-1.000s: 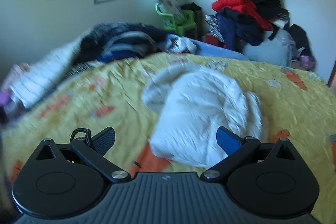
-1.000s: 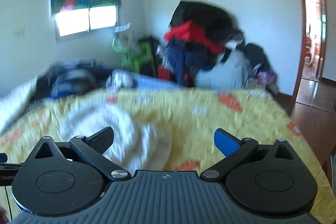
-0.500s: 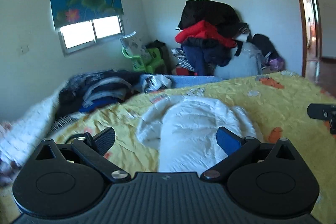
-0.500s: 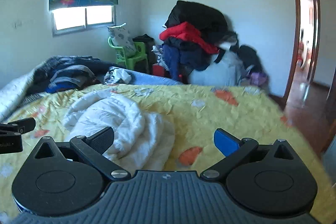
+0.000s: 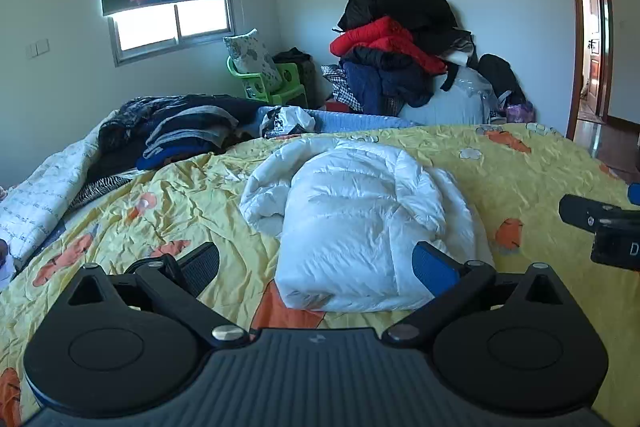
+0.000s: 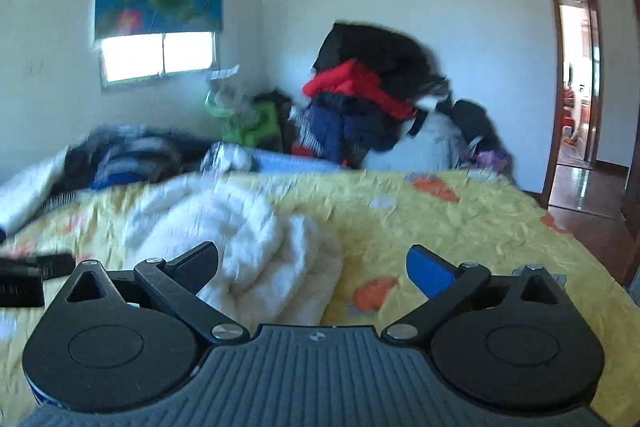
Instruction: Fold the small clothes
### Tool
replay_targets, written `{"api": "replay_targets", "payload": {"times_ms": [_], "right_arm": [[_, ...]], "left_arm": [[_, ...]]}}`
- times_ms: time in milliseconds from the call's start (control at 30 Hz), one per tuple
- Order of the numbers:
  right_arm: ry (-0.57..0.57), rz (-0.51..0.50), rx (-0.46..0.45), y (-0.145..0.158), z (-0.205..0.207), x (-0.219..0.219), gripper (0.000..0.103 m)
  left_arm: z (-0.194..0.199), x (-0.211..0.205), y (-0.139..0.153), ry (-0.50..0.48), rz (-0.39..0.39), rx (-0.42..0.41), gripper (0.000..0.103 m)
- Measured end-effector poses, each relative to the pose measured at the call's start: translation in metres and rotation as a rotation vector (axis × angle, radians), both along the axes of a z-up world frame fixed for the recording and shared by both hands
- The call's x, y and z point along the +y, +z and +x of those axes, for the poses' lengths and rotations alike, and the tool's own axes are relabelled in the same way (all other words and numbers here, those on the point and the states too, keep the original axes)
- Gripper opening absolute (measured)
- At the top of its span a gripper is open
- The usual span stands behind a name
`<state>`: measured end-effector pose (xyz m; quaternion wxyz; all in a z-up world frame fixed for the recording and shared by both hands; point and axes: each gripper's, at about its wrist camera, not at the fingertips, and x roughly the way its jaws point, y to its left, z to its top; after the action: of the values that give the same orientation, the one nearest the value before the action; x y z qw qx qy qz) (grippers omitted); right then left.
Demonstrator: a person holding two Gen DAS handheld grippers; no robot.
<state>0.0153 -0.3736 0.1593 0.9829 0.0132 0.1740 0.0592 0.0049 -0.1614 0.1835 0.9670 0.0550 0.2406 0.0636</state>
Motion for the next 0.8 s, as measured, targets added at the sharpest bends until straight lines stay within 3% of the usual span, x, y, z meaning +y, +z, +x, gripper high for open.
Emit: {"api": "replay_targets", "payload": {"times_ms": [300,800], "right_arm": [[0.045,-0.021,-0.002,0.006,-0.007,0.012,0.102],[0.046,-0.023,-0.003,0.006,-0.011,0.019,0.102]], "left_arm": [[-0.007,0.010,0.009,0.023,-0.021,-0.035,0.103],[-0.009,0.007,0.002,0.014,-0.017,-0.014,0.103]]}}
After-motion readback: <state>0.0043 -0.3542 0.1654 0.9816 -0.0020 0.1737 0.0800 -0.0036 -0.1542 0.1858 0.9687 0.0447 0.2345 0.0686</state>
